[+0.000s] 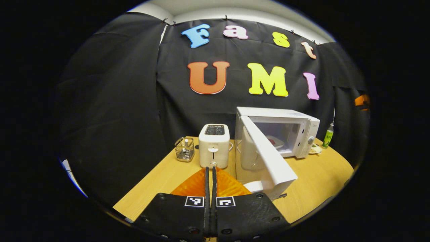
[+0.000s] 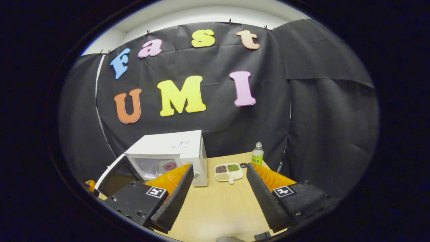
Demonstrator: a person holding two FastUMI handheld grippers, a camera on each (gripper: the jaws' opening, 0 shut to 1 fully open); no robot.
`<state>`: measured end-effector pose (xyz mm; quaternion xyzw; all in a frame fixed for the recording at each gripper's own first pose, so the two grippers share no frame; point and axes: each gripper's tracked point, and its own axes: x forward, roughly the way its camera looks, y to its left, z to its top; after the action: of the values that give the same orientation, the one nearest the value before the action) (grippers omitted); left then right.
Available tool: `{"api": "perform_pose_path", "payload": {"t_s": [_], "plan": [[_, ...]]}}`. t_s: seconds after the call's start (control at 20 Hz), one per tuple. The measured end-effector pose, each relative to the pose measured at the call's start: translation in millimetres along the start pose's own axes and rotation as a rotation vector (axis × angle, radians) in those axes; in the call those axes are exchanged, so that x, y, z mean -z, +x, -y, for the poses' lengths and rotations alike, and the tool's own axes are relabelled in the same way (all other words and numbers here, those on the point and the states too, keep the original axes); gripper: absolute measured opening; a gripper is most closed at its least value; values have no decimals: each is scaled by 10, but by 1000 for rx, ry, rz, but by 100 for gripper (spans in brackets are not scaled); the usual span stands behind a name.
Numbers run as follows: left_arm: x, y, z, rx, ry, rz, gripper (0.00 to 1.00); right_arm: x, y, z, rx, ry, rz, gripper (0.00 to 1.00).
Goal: Open the microwave oven with the left hand, put the food in, and close the microwave oven.
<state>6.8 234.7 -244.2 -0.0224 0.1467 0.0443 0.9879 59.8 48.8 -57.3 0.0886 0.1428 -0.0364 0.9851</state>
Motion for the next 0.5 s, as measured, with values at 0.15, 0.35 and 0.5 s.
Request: {"api": "perform_pose_path", "payload": {"t_s": [0.15,0.35,0.5], "plan": [[175,50,9,5,42,-32,0,31,-24,56,14,-5,-7,92],[227,105,174,28,83,-31,0,47,-44,124,20,-4,-13,100],[230,83,418,78,75,-30,0,84,-65,142,13,-11,-21,92]]}}
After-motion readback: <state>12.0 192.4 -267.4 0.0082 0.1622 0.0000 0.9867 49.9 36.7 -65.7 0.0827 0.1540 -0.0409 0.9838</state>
